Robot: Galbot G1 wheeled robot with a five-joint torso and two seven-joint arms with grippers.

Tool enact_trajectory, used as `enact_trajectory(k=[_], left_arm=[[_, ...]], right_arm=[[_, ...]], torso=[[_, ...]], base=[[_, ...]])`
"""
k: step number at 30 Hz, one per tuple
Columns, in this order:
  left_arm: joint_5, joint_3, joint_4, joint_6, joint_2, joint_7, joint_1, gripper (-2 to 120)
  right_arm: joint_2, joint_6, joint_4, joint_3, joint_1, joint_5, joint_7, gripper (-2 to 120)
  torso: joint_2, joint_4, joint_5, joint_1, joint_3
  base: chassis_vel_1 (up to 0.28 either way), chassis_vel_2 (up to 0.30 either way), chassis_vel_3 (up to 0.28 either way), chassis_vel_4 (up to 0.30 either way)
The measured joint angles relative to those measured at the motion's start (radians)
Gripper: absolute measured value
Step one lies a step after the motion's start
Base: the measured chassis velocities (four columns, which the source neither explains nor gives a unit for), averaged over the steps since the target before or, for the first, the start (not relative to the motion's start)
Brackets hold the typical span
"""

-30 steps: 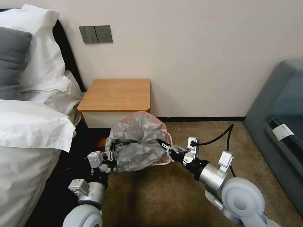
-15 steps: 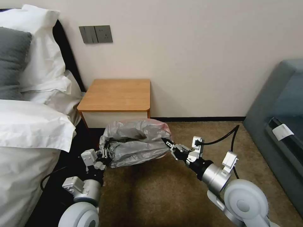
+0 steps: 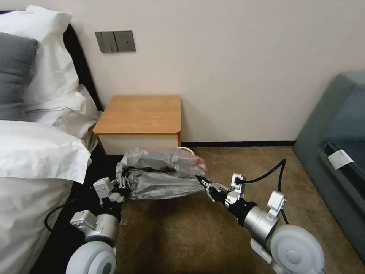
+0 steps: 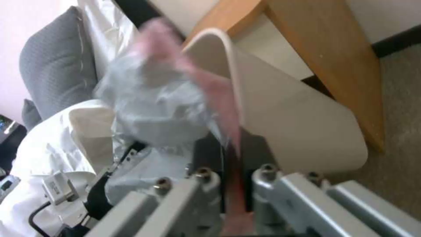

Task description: Pick up the garbage bag from the table and place it over the trash can.

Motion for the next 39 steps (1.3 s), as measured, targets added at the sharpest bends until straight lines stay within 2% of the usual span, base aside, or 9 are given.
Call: enact_trajectory(k=[5,9,10,15,17,19,25,30,39], left_arm=[[0.005,0.000,0.000,0.000,0.001,0.004,-0.001,8],[0.006,-0.006,0.003,-0.002,0.003,0.007,-0.005,8],[0.006,-0.006,0.003,-0.002,0.003,0.007,-0.005,8],[-0.007,-0.020,0.009,-0.041,0.005,0.079,-0.005,8],[-0.015,-0.023,0.009,-0.050,0.006,0.098,-0.004,8],[-0.039,-0.036,0.010,-0.089,0.014,0.161,-0.005,8],[-0.059,-0.054,0.015,-0.144,0.026,0.223,-0.004,8],[-0.065,-0.062,0.015,-0.160,0.028,0.243,-0.002,8],[-0.054,-0.068,0.012,-0.175,0.021,0.271,0.007,8]], right_arm=[[-0.007,0.003,0.029,0.011,-0.009,-0.022,-0.020,24],[-0.036,0.027,0.080,0.056,-0.053,-0.076,-0.101,43],[-0.036,0.027,0.080,0.056,-0.053,-0.076,-0.101,43],[-0.068,0.049,0.106,0.127,-0.066,-0.089,-0.179,65],[-0.075,0.053,0.105,0.145,-0.060,-0.082,-0.194,69],[-0.102,0.058,0.099,0.202,-0.026,-0.014,-0.209,80],[-0.180,0.046,0.064,0.270,0.055,0.206,-0.137,98],[-0.239,0.023,0.049,0.281,0.064,0.312,-0.133,100],[-0.322,0.018,0.025,0.185,0.093,0.282,-0.225,100]], torso=[[0.000,0.0000,0.0000,0.000,0.000],[0.000,-0.0001,0.0000,0.000,0.000],[0.000,-0.0001,0.0000,0.000,0.000],[0.000,-0.0001,0.0000,0.000,0.000],[0.000,-0.0001,0.0000,0.000,0.000],[0.000,-0.0001,0.0001,0.000,0.000],[0.000,0.0001,0.0001,0.000,0.000],[0.000,0.0000,0.0000,0.000,0.000],[0.000,0.0000,0.0000,0.000,0.000]], base=[[0.000,0.000,0.000,0.000],[0.000,0.000,0.000,0.000],[0.000,0.000,0.000,0.000],[0.000,0.000,0.000,0.000],[0.000,0.000,0.000,0.000],[0.000,0.000,0.000,0.000],[0.000,0.000,0.000,0.000],[0.000,0.000,0.000,0.000],[0.000,0.000,0.000,0.000]])
